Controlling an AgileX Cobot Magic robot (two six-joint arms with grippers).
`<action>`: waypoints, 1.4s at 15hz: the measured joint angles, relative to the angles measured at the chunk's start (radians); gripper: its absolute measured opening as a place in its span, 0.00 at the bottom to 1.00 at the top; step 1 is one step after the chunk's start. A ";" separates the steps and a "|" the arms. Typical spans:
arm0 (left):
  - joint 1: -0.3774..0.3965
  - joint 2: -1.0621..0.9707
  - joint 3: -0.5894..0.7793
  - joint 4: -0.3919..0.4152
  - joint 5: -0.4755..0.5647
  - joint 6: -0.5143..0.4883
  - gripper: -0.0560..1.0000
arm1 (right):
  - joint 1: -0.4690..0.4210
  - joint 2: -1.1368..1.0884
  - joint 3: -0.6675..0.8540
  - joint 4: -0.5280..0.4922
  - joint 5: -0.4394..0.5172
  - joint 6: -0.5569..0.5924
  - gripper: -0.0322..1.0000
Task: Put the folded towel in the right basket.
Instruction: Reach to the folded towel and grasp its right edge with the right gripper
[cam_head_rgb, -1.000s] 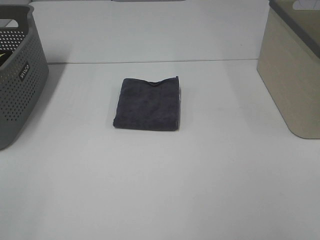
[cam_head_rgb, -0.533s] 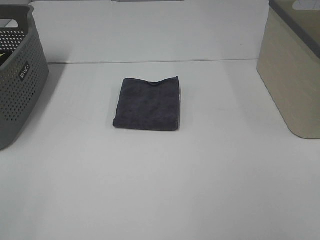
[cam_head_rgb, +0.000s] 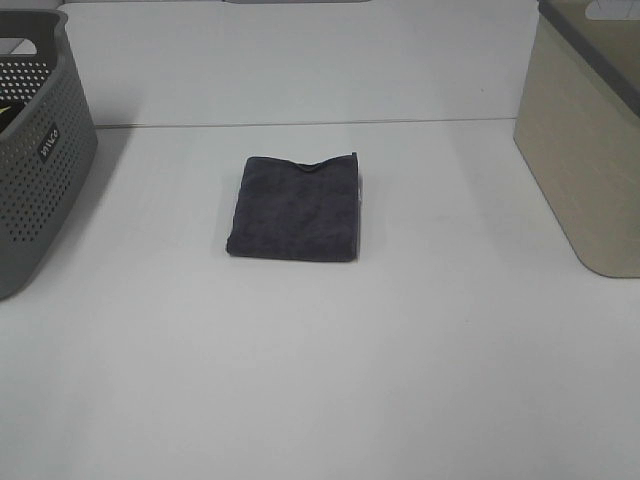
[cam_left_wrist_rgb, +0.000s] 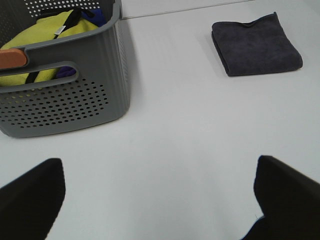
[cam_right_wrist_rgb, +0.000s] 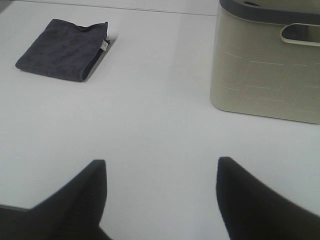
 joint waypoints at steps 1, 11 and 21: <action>0.000 0.000 0.000 0.000 0.000 0.000 0.98 | 0.000 0.000 0.000 0.000 0.000 0.000 0.62; 0.000 0.000 0.000 0.000 0.000 0.000 0.98 | 0.000 0.000 0.000 0.000 0.000 0.000 0.62; 0.000 0.000 0.000 0.000 0.000 0.000 0.98 | 0.000 0.000 0.000 0.000 0.000 0.000 0.62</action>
